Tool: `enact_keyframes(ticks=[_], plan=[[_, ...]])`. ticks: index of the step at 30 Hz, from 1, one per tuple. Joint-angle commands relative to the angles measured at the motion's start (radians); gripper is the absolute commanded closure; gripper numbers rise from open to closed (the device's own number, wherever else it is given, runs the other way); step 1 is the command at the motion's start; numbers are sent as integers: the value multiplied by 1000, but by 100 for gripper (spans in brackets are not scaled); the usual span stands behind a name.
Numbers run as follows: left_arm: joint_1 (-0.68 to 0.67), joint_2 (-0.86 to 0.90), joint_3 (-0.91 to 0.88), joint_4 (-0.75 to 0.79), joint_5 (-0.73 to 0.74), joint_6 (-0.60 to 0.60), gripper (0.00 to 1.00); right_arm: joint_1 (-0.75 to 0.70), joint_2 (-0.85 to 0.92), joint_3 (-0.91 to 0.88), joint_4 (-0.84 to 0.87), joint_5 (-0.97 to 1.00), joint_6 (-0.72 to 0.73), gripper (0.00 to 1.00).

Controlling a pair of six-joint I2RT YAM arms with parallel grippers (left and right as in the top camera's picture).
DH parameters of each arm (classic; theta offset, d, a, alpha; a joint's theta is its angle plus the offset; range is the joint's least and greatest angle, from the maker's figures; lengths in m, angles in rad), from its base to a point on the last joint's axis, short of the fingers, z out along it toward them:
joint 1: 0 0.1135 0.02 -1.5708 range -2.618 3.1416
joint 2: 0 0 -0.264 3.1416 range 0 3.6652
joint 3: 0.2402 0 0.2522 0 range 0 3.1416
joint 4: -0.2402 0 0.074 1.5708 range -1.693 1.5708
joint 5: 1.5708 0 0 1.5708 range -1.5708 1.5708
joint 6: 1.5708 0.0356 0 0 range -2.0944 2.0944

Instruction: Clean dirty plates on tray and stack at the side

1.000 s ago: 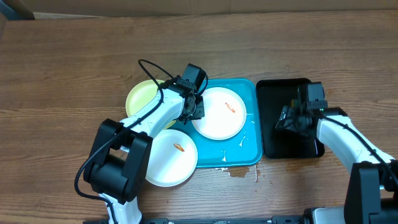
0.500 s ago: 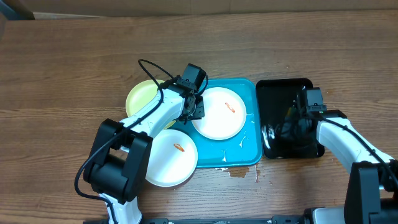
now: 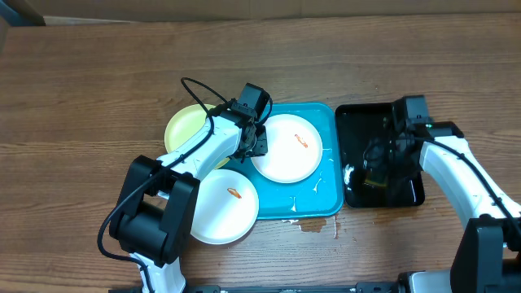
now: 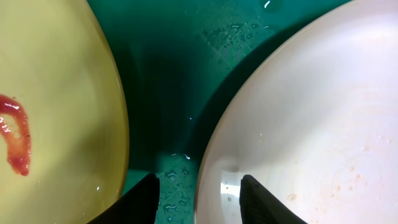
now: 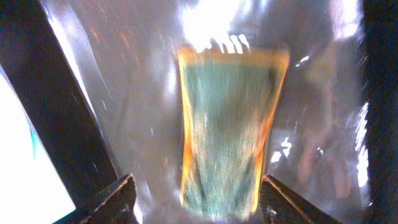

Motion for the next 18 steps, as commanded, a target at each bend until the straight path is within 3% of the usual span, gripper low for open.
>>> enact_keyframes(ticks=[1,5,16,18], plan=[[6,10,-3,2,-6,-13,55,-3,-9,23,32,123,21,32],[6,10,-3,4,-6,-13,55,-2,-8,-3,95,201,61,32],[6,10,-3,7,-6,-13,54,-2,12,-186,368,140,61,28],[6,10,-3,7,-6,-13,54,-2,18,-211,417,140,61,33]])
